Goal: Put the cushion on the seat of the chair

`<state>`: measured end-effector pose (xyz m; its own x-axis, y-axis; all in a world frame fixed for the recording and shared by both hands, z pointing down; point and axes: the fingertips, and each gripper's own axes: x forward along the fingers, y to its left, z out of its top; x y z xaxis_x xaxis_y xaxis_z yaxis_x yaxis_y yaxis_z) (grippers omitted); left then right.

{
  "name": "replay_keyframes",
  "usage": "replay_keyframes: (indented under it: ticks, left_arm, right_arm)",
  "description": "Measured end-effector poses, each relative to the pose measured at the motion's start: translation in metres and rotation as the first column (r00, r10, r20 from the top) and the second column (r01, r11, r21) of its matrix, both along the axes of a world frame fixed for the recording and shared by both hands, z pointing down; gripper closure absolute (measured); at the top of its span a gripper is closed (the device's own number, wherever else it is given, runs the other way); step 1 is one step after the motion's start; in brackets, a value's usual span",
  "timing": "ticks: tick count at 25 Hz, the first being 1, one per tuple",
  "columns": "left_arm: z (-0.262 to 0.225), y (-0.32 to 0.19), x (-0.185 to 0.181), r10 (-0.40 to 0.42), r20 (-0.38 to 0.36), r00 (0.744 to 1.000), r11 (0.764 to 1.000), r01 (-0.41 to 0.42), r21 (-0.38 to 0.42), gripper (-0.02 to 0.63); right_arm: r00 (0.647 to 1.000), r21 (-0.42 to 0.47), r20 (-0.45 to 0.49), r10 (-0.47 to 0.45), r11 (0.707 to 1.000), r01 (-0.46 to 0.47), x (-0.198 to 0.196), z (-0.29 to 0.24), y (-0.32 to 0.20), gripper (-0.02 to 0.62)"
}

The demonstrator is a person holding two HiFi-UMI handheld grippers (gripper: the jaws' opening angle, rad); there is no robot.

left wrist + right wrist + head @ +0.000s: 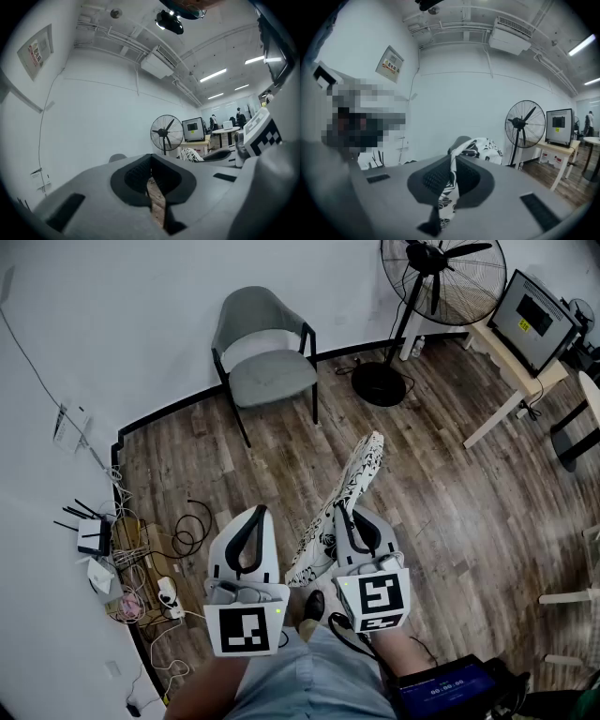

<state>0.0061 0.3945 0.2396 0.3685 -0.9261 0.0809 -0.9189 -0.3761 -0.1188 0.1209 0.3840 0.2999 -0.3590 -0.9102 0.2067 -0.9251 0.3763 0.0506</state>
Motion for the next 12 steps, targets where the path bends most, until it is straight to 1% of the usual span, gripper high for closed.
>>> replay_keyframes:
  ticks: [6,12]
  left_arm:
    - [-0.0003,0.0000,0.0003,-0.005,-0.002,1.000,1.000,0.005,0.001,0.597]
    - [0.0033,0.0071,-0.0061,-0.035,-0.001,0.999,0.999,0.035,-0.003,0.597]
  right_arm:
    - [1.000,-0.006,0.006,-0.001,1.000,0.001,0.0023,0.0002,0.0002,0.581]
    - [1.000,-0.012,0.009,0.005,1.000,-0.005,0.0079,0.0055,0.0030,0.580]
